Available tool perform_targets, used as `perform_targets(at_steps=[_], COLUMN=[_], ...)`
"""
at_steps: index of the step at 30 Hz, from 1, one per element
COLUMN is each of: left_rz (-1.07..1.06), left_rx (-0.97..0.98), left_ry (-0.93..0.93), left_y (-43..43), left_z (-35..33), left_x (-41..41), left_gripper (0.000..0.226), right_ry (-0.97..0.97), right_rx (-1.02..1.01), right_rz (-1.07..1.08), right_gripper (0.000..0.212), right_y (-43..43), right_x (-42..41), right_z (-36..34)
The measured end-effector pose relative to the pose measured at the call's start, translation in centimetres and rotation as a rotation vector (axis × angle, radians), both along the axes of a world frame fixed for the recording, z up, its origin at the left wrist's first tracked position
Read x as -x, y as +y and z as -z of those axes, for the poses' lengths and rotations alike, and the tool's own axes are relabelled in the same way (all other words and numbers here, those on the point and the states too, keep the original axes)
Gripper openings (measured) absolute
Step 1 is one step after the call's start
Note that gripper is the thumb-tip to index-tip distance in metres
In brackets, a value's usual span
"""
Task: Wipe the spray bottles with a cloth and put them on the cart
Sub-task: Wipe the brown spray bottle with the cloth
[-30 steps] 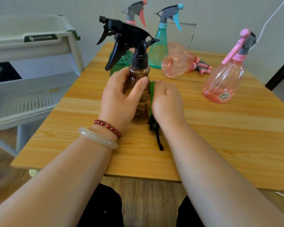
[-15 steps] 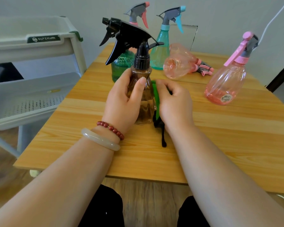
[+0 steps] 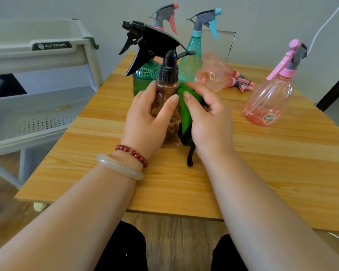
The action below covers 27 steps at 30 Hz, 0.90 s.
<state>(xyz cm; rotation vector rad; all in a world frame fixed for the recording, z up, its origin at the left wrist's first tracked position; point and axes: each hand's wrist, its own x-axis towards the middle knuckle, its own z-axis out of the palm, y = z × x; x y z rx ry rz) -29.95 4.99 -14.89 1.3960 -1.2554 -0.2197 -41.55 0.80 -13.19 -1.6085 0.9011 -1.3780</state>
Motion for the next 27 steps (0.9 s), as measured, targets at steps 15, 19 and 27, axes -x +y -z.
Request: perform_targets(at_steps=[15,19,27], left_rz=[-0.026,-0.012,-0.030], left_rx=[-0.005,-0.005,-0.038], left_ry=[0.112,0.120,0.000], left_y=[0.2,0.2,0.1], left_z=[-0.1,-0.2,0.1], left_x=[0.1,0.4,0.0], left_gripper=[0.040,0.018,0.027], right_ry=[0.067,0.335,-0.001], right_rx=[0.090,-0.146,0.031], right_rz=[0.015,0.092,0.012], right_gripper=[0.025,0.021,0.017], right_y=[-0.2,-1.4,-0.1], right_x=[0.2,0.3,0.3], right_z=[-0.1,0.6,-0.2])
